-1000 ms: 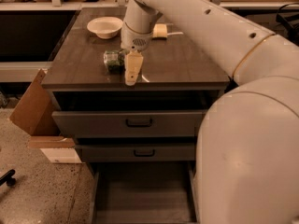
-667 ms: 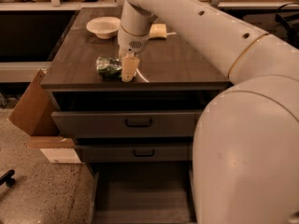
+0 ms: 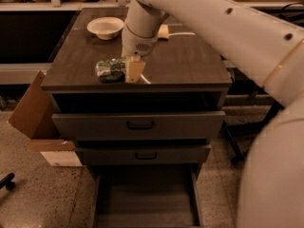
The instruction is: Place green can into bottom drawer
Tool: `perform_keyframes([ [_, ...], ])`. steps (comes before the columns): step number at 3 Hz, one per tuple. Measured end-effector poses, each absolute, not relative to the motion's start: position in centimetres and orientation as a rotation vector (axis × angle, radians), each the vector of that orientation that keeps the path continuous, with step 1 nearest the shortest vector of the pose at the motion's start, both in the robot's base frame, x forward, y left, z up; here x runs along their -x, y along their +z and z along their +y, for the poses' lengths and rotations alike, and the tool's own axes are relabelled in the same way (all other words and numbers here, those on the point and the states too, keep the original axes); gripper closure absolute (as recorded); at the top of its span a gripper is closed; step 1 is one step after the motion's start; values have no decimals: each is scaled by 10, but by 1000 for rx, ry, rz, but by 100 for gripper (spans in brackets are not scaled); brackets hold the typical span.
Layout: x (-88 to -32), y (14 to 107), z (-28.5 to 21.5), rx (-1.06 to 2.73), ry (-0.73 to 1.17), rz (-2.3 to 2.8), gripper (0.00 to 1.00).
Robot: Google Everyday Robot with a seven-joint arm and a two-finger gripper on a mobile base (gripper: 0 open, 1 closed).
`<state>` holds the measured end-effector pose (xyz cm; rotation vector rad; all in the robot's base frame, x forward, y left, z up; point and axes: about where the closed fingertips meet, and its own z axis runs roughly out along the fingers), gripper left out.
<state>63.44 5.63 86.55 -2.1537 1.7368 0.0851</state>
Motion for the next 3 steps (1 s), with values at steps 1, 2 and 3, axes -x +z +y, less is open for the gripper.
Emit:
perform_keyframes([
  [1, -574, 871, 24, 2131, 107, 1739, 100],
  [2, -576, 872, 26, 2131, 107, 1735, 100],
  [3, -567, 854, 21, 2165, 117, 1697, 100],
])
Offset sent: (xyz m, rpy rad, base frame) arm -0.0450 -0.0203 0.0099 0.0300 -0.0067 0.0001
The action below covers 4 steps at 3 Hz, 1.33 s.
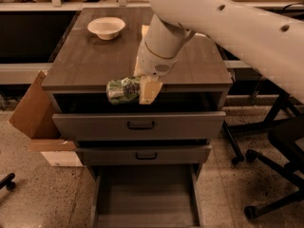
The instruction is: Place green can into bottom drawer
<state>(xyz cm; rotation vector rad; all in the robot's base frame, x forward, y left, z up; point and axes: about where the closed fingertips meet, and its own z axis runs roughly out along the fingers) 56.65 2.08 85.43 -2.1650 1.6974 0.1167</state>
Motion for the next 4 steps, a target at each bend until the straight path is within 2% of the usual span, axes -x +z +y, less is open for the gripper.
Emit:
perform_keyframes([
  [3, -521, 725, -26, 2078, 270, 1683, 100],
  [4, -521, 725, -26, 2078, 270, 1683, 100],
])
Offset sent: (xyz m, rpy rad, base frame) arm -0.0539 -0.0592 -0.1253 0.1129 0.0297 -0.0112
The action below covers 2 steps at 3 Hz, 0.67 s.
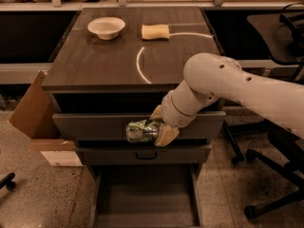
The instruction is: Place green can into bottom drawer
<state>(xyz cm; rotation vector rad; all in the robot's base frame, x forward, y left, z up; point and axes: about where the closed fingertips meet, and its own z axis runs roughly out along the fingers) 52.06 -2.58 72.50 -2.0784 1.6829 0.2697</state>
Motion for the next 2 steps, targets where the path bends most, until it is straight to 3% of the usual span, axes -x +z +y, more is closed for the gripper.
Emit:
perform_keyframes([
  [2, -500, 673, -43, 2070, 274, 1714, 100],
])
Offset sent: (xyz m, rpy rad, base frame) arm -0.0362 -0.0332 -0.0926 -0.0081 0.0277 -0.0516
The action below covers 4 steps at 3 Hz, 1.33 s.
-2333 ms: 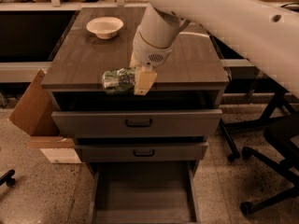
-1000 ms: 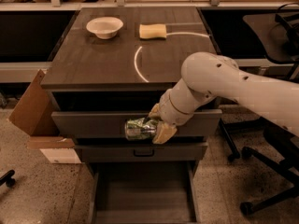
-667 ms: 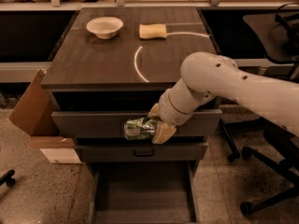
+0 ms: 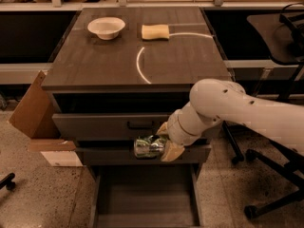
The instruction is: Place green can into bottom drawer
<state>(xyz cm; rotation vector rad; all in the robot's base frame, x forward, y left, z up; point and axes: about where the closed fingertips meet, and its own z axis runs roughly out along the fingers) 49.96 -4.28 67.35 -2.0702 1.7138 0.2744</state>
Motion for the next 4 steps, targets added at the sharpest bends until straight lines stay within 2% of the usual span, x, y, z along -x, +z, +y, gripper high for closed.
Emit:
perform_keyframes([
  [3, -482, 516, -48, 2015, 400, 1781, 100],
  [4, -481, 515, -48, 2015, 401, 1782, 100],
])
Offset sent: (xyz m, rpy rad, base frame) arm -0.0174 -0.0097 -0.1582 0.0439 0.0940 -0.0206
